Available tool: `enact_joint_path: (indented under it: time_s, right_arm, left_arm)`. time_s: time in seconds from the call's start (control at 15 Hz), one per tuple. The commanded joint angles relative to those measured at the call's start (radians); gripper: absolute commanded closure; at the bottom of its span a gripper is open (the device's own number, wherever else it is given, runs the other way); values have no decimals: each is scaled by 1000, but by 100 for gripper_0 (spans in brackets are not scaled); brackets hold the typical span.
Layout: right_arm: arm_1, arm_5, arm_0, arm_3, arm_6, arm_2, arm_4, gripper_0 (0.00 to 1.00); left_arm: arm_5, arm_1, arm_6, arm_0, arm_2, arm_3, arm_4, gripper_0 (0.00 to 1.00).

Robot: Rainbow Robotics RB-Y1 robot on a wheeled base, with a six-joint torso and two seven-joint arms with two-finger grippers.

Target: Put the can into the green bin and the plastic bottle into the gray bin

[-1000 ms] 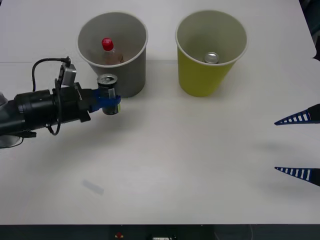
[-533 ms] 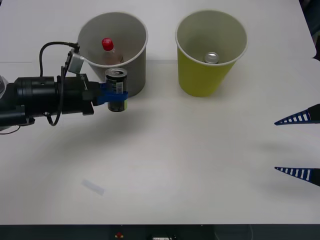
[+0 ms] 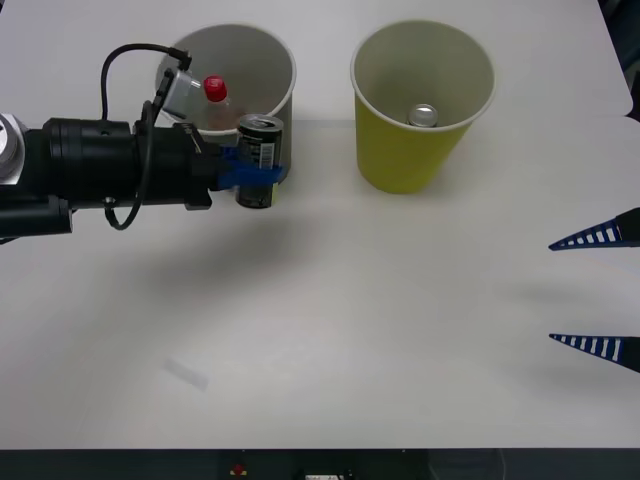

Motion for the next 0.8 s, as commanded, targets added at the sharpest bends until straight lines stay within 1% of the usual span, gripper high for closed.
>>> enact_joint_path:
  time_s: [0.07,0.2,0.33,0.53,0.67,0.8]
  right_arm:
    - [0,0,0,0,0,0,0,0]
    - [0,0,0,0,0,0,0,0]
    - [0,0,0,0,0,0,0,0]
    - [0,0,0,0,0,0,0,0]
    - [0,0,0,0,0,0,0,0]
    - [0,0,0,0,0,0,0,0]
  left_arm:
    - [0,-31,172,-33,15,-38,-149,100]
    - [-4,-63,290,-76,15,-53,-252,100]
    - [-38,-103,413,-131,13,-52,-355,100]
    - [-102,-174,548,-220,15,-27,-505,100]
    - [-162,-237,557,-292,13,36,-574,100]
    - [-211,-294,559,-367,15,111,-609,100]
